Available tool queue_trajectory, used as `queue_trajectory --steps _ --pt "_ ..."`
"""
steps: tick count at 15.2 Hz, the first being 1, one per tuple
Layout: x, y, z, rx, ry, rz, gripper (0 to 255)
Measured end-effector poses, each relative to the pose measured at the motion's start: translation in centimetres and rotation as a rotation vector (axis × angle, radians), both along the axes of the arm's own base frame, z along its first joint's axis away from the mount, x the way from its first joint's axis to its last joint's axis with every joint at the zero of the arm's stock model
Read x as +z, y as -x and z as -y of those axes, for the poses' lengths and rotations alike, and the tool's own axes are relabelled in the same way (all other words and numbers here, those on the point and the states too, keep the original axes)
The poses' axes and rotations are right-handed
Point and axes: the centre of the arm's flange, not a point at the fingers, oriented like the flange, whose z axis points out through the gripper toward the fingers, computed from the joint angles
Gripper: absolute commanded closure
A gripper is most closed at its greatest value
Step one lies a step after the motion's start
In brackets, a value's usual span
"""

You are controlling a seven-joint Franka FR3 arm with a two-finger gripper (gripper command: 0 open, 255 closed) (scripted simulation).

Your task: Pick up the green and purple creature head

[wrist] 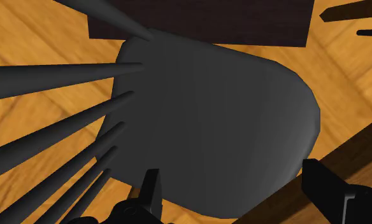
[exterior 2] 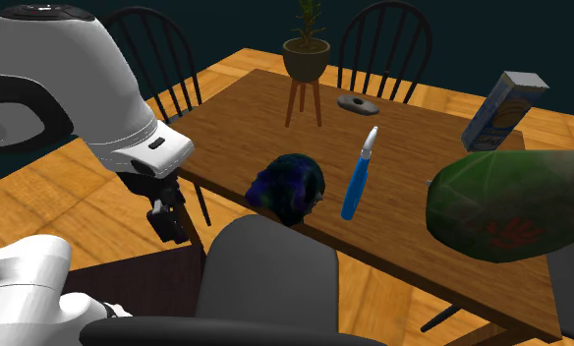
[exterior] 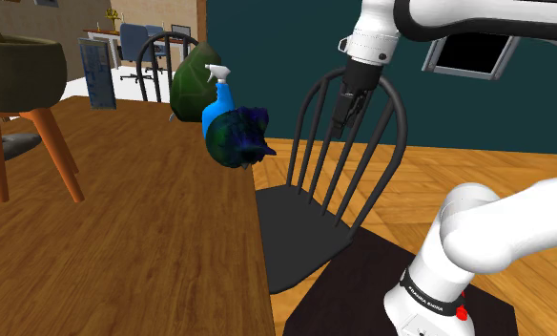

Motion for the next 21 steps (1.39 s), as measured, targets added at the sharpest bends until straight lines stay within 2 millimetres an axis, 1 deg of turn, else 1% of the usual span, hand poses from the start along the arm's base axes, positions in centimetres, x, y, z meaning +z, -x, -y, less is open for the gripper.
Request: queue_trajectory --steps 1,3,6,8,10,13,16,18,21 --pt "0.0 0.0 0.0 0.000 0.000 0.000 0" --pt "0.3 -1.4 0.5 0.059 -0.011 -0.014 0" --pt "1.2 -5.7 1.8 0.198 -0.034 -0.047 0" --pt "1.3 -8.6 2.9 0.296 -0.050 -0.070 0" --pt "2.0 -11.5 2.9 0.398 -0.066 -0.094 0" --pt "2.1 -16.4 2.2 0.549 -0.090 -0.130 0" --pt "2.5 -20.7 1.5 0.700 -0.114 -0.166 0" --pt "2.6 -23.4 0.6 0.802 -0.130 -0.189 0" --pt "2.8 -27.3 -1.6 0.955 -0.153 -0.225 0"
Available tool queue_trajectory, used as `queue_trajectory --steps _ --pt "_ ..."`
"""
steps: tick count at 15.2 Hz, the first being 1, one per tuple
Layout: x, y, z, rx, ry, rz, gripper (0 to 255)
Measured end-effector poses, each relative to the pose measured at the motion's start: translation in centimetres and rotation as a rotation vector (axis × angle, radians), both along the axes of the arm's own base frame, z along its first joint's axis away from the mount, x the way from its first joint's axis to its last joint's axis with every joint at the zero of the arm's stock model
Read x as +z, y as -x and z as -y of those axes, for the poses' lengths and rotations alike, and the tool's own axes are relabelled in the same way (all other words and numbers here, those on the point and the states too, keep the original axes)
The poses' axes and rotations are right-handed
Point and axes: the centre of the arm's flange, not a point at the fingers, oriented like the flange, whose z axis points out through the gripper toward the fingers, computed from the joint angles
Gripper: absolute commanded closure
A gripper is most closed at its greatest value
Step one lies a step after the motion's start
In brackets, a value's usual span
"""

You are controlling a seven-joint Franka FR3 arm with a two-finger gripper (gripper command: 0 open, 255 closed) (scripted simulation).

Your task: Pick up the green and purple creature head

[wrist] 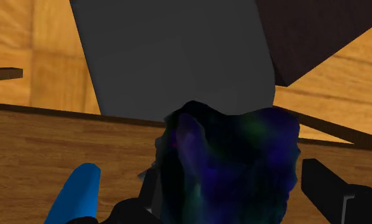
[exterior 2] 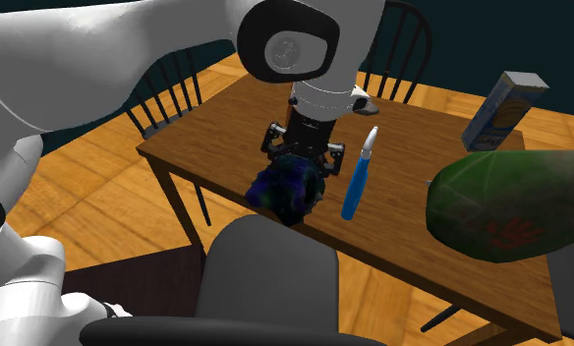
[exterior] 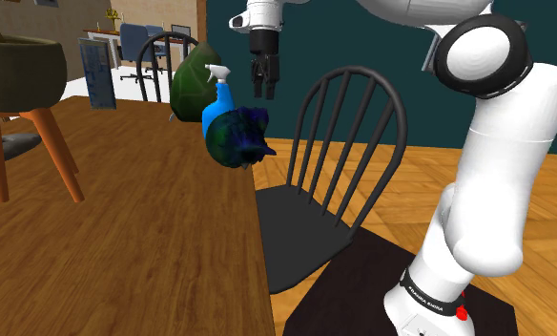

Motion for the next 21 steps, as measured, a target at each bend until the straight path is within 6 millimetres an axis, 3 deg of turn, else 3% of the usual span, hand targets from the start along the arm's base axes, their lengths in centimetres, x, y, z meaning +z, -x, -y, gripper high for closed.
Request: queue_trajectory --steps 3,9,10,21 --pt "-0.9 -1.8 -0.8 0.060 -0.010 -0.015 0" --pt "-3.8 -1.9 -1.0 0.069 -0.012 -0.017 0" --pt "-4.0 -2.0 -1.0 0.069 -0.012 -0.017 255" --pt "-4.0 -2.0 -1.0 0.069 -0.012 -0.017 255"
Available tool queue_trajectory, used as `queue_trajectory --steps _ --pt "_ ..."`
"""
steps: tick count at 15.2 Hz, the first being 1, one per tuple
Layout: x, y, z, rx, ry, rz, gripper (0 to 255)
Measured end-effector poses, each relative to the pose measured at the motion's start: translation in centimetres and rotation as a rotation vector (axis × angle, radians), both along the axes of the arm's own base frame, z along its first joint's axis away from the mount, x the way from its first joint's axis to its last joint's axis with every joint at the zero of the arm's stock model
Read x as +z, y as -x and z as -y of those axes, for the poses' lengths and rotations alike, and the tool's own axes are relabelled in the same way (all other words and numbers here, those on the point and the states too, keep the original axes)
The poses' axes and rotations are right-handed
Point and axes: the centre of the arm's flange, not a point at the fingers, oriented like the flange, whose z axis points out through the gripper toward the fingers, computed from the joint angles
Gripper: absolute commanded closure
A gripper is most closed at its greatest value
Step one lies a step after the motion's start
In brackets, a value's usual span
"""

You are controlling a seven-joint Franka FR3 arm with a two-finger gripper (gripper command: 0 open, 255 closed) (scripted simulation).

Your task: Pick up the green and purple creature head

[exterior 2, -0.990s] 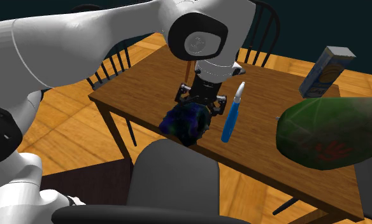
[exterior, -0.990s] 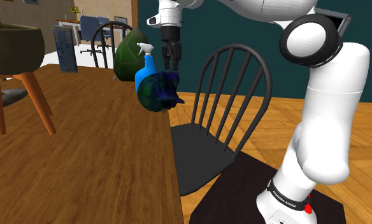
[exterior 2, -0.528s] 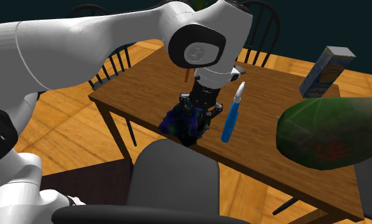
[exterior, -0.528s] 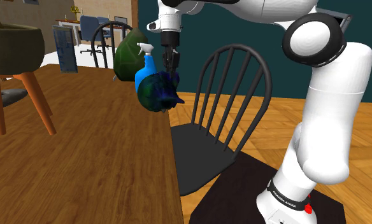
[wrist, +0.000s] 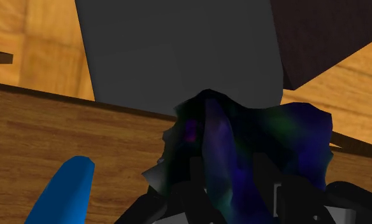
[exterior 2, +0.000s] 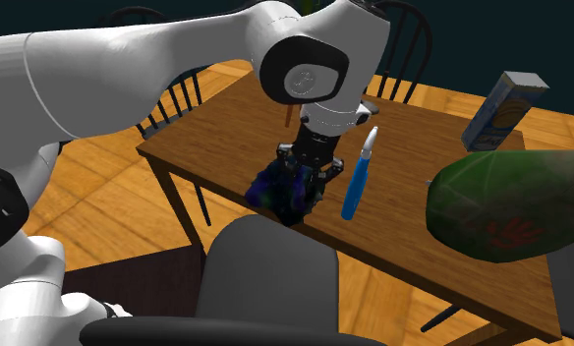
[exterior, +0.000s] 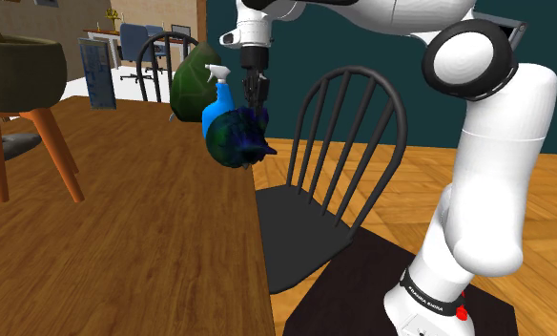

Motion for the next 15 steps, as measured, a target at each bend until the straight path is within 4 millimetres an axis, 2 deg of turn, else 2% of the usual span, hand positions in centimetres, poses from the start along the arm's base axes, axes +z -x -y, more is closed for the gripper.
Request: queue_trajectory --steps 15 --pt "7.3 -0.1 0.1 0.000 0.000 -0.002 255"
